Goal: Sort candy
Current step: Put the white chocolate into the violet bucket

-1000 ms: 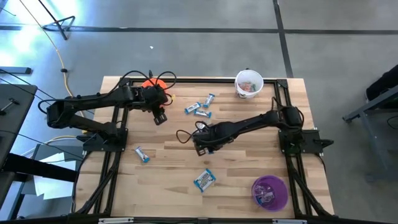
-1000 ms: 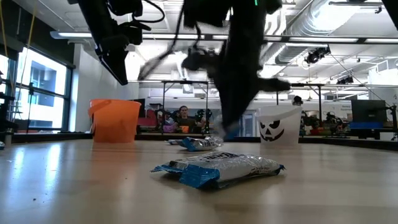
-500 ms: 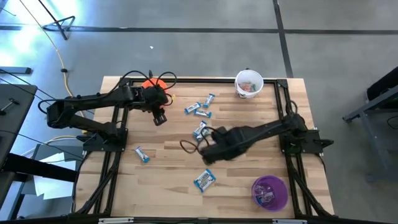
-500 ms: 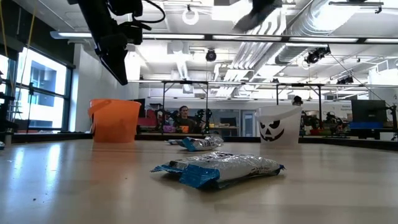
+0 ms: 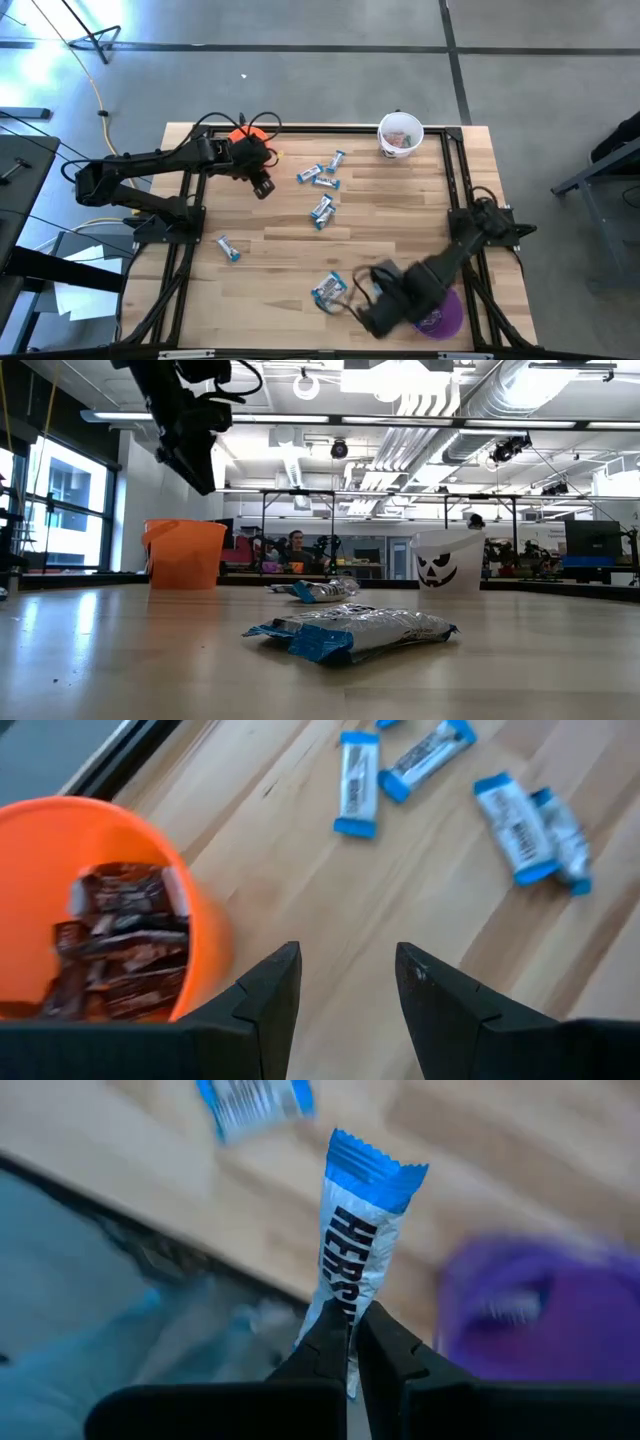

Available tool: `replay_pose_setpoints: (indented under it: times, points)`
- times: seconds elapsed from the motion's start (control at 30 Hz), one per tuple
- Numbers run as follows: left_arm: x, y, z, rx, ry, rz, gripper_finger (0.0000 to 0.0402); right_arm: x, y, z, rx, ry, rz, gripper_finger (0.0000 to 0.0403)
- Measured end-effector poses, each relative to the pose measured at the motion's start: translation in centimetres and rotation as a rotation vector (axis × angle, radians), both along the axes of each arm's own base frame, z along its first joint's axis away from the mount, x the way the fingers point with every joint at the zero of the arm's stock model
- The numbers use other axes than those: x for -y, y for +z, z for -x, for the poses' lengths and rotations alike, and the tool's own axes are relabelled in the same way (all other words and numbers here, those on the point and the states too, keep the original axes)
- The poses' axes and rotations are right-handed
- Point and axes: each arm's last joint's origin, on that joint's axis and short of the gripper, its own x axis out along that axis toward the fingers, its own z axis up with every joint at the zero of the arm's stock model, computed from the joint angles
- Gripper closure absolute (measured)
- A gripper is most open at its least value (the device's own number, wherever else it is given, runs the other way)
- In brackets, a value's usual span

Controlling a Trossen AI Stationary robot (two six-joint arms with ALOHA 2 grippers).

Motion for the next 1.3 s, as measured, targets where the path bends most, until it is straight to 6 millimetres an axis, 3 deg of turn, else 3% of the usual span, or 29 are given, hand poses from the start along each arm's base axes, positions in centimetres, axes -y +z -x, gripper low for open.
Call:
replay_pose_setpoints:
  times: [0.23,0.4,0.67,0.9,1.3]
  points:
    - [0.1,0.3,-0.6,0.111,0.066,0.050,0.0249,-4.8,-1.0,4.4,-0.125,0.002,-0.056,0.0403]
    - [0.7,0.5,-1.1,0.159,0.088,0.074,0.0249,-6.4,-2.8,6.4,-0.183,0.006,0.002,0.0403]
    - [1.9,1.0,-2.2,0.266,0.016,0.134,0.0249,-4.8,-6.9,8.7,-0.385,0.022,0.093,0.0403]
    - [3.0,1.2,-2.7,0.307,0.002,0.157,0.0249,-3.6,-7.1,10.0,-0.402,0.029,0.120,0.0395]
    - [3.6,1.2,-2.8,0.304,-0.020,0.156,0.0249,-3.1,-6.1,10.4,-0.390,0.039,0.086,0.0267]
